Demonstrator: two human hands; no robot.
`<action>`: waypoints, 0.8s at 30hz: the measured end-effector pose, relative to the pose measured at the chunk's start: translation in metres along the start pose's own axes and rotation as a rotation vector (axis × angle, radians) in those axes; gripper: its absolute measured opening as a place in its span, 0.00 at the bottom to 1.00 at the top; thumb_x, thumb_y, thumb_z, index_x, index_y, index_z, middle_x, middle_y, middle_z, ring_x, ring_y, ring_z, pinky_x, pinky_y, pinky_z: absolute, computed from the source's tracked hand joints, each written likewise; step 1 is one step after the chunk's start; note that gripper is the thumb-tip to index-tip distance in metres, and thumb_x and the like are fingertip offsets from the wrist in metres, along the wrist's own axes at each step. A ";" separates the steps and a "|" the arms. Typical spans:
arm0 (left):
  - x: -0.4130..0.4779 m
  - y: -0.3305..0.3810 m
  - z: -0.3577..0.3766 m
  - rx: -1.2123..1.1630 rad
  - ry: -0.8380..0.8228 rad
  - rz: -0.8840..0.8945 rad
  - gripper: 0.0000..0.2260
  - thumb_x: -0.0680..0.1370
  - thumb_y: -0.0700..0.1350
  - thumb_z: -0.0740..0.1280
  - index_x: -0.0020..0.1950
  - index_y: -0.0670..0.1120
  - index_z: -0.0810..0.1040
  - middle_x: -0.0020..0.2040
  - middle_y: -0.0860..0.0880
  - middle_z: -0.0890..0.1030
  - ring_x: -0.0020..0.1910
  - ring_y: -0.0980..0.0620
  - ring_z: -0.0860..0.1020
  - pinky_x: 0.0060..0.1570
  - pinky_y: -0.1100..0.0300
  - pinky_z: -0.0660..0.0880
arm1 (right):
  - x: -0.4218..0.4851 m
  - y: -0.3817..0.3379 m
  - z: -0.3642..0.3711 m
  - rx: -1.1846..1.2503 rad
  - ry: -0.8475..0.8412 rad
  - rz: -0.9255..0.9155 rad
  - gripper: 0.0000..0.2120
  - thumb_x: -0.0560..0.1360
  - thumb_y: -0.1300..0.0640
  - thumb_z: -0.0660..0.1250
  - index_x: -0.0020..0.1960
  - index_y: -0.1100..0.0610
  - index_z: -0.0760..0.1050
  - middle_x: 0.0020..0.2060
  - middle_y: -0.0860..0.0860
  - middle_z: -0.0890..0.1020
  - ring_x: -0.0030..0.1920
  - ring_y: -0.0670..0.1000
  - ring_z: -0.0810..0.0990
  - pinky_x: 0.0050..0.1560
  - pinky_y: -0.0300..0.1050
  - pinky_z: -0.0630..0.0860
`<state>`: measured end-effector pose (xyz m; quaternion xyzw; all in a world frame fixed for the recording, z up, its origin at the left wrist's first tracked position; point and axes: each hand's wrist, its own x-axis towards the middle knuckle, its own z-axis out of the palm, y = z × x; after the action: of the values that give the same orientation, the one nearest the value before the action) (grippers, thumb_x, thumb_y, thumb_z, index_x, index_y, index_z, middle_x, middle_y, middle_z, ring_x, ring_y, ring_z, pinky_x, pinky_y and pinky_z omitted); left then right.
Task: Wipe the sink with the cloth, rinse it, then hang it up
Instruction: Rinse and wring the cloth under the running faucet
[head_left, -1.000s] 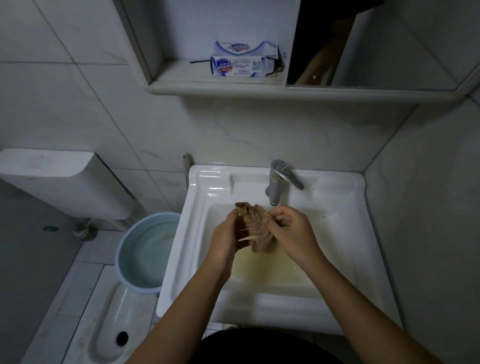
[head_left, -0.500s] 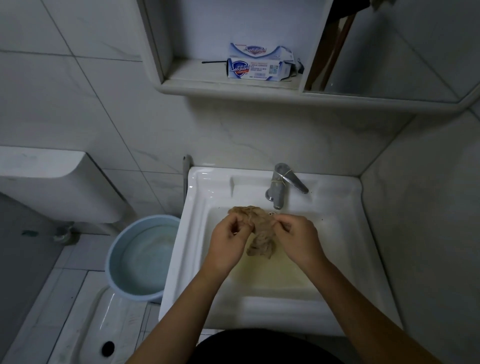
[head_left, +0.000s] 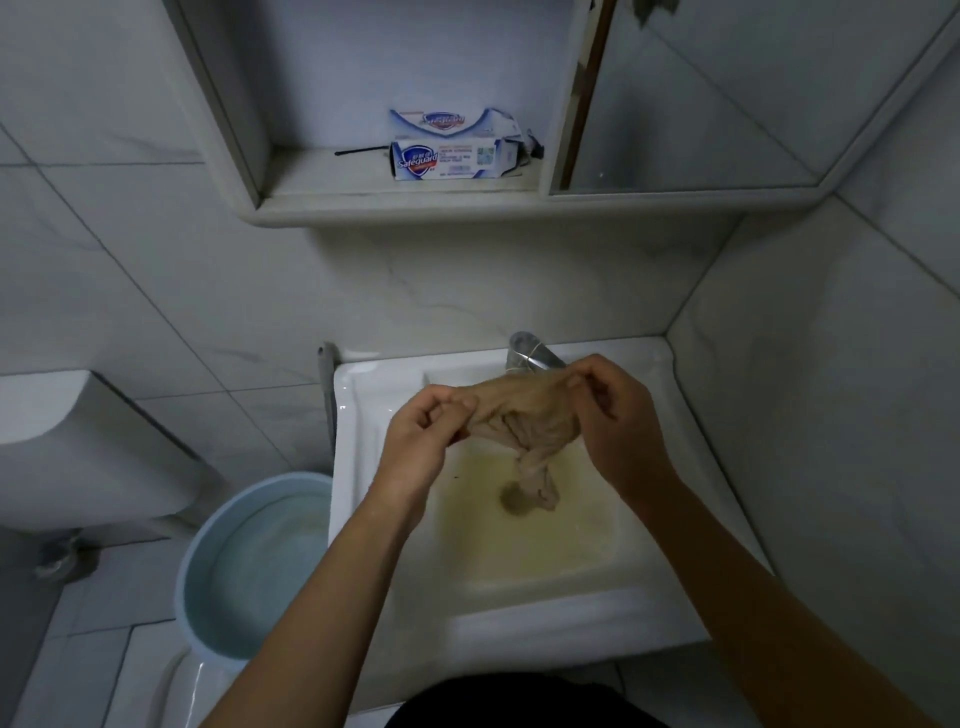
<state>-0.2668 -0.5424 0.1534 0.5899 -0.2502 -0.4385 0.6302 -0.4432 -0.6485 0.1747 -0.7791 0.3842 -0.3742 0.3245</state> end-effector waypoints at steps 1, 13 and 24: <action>0.003 0.003 -0.003 -0.006 0.009 0.017 0.06 0.80 0.39 0.68 0.43 0.45 0.80 0.43 0.39 0.78 0.45 0.45 0.78 0.58 0.49 0.78 | 0.002 -0.001 -0.007 -0.006 0.004 -0.017 0.09 0.80 0.57 0.60 0.44 0.57 0.76 0.31 0.49 0.76 0.30 0.45 0.72 0.31 0.34 0.67; 0.016 0.001 -0.019 0.369 0.015 0.116 0.05 0.79 0.42 0.71 0.43 0.44 0.81 0.32 0.51 0.68 0.33 0.55 0.67 0.30 0.67 0.66 | -0.020 0.024 -0.016 -0.195 -0.221 0.047 0.08 0.80 0.56 0.64 0.42 0.52 0.76 0.30 0.49 0.78 0.32 0.50 0.76 0.34 0.38 0.70; 0.015 -0.007 -0.015 0.476 -0.004 0.140 0.04 0.78 0.44 0.71 0.44 0.46 0.81 0.35 0.46 0.71 0.36 0.53 0.71 0.37 0.68 0.70 | -0.039 0.035 -0.008 -0.169 -0.608 0.396 0.15 0.76 0.50 0.70 0.33 0.54 0.74 0.25 0.47 0.74 0.25 0.46 0.74 0.29 0.39 0.69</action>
<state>-0.2489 -0.5469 0.1406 0.7019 -0.3879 -0.3240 0.5018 -0.4784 -0.6346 0.1379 -0.7894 0.4429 -0.0226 0.4245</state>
